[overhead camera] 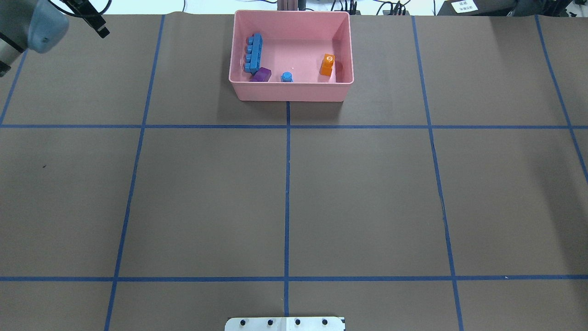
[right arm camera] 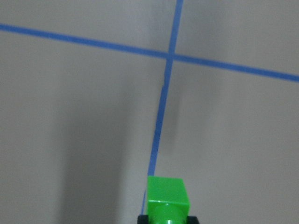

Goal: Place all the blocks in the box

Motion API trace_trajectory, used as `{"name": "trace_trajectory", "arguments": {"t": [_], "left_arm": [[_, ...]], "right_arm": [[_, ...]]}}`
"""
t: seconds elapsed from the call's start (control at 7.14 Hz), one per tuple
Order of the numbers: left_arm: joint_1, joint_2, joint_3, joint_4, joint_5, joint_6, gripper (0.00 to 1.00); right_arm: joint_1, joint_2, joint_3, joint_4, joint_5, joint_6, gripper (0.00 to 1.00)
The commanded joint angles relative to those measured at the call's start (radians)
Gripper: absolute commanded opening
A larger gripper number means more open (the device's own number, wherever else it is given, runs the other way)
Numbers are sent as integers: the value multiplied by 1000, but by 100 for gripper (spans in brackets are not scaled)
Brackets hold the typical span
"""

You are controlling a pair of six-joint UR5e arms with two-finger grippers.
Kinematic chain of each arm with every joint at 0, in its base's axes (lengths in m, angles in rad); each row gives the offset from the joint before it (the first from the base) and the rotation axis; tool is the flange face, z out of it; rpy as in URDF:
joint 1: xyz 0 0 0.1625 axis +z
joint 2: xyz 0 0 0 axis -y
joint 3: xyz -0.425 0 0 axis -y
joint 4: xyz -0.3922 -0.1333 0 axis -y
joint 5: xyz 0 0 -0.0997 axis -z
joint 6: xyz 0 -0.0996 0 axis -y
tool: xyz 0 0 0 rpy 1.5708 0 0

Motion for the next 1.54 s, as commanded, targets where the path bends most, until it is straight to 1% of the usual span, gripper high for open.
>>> {"name": "trace_trajectory", "arguments": {"t": [0.0,0.14,0.28,0.42,0.56,0.7,0.84,0.98,1.26,1.4], "left_arm": [[-2,0,3,2,-1,0,100],[-17,-1,3,46,-12,-3,100],[-58,-3,1,101,-50,-131,100],[-66,-3,1,109,-53,-173,100],[-68,12,4,103,-52,-170,100],[-68,12,8,100,-46,-172,100],[-66,12,8,100,-46,-178,100],[-66,11,9,100,-46,-181,100],[-66,11,9,100,-46,-183,100],[-65,11,9,100,-46,-192,100]], "right_arm": [[-31,310,-14,-259,-13,18,0],[-56,407,-72,-269,-13,19,0],[-96,514,-156,-270,-13,47,0],[-161,602,-207,-265,-16,165,0],[-226,703,-259,-259,-16,305,0],[-277,821,-337,-259,-16,415,0],[-330,935,-435,-257,-18,533,0],[-372,1033,-542,-207,-30,621,0],[-444,1167,-757,4,-50,897,0],[-490,1242,-861,84,-101,1061,0]]}}
